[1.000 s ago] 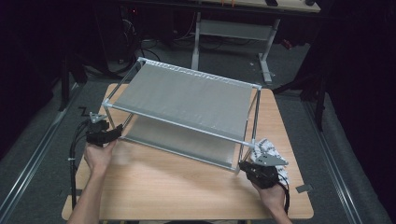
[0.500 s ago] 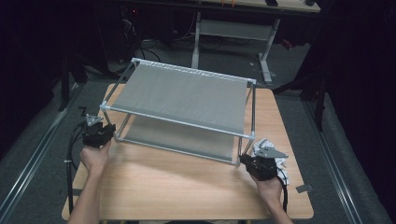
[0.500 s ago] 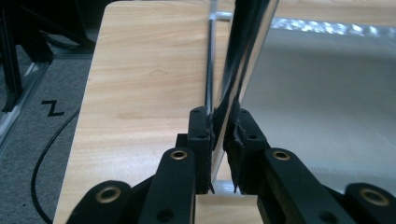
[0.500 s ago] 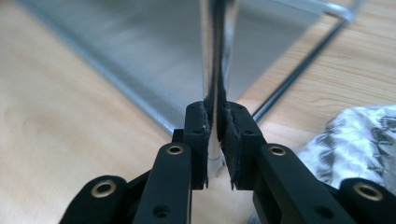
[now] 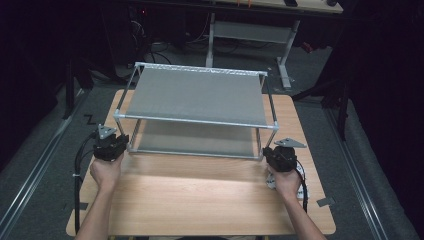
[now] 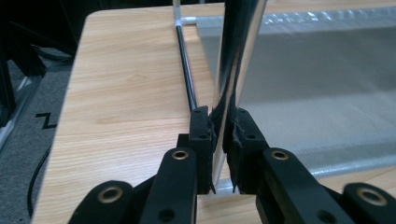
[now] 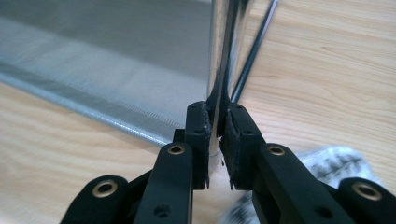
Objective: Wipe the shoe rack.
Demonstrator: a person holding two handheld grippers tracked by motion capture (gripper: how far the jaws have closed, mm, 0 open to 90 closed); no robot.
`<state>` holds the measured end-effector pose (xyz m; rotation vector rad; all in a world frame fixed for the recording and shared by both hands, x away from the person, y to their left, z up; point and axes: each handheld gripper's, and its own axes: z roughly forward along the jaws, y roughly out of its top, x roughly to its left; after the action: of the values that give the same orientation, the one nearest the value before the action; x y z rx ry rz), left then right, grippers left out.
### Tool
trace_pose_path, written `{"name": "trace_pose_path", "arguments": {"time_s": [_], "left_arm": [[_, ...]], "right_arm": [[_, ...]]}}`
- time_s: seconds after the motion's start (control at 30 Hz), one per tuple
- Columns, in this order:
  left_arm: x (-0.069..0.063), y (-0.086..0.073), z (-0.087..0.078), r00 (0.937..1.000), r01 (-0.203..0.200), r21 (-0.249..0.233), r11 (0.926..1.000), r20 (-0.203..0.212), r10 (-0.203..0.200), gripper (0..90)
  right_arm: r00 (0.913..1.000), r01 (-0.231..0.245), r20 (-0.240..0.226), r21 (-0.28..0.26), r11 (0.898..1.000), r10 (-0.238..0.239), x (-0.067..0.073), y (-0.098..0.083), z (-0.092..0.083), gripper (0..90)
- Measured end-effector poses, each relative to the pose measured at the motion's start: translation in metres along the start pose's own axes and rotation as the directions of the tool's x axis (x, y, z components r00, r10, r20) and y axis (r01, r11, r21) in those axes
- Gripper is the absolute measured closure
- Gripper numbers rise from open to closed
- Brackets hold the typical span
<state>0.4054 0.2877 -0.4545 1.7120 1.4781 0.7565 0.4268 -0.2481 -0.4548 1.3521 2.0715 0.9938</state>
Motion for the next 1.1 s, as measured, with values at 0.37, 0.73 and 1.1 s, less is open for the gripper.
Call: {"name": "trace_pose_path", "arguments": {"time_s": [0.37,0.73,1.1], "left_arm": [[-0.014,0.001,0.004,0.9996,-0.003,0.008,1.0000,0.029,0.003,80.6],[-0.017,0.001,0.001,0.9980,-0.012,0.010,0.9999,0.063,0.011,79.7],[-0.011,-0.005,-0.011,0.9968,0.054,-0.017,0.9984,0.061,-0.053,48.4]], "right_arm": [[0.9969,-0.035,0.071,0.007,0.999,0.035,-0.020,0.014,0.018,80.6],[0.9980,-0.037,0.052,0.028,0.999,0.036,-0.029,0.016,0.019,75.4],[0.9981,-0.018,0.058,-0.028,0.999,0.019,-0.026,0.005,-0.006,55.9]]}}
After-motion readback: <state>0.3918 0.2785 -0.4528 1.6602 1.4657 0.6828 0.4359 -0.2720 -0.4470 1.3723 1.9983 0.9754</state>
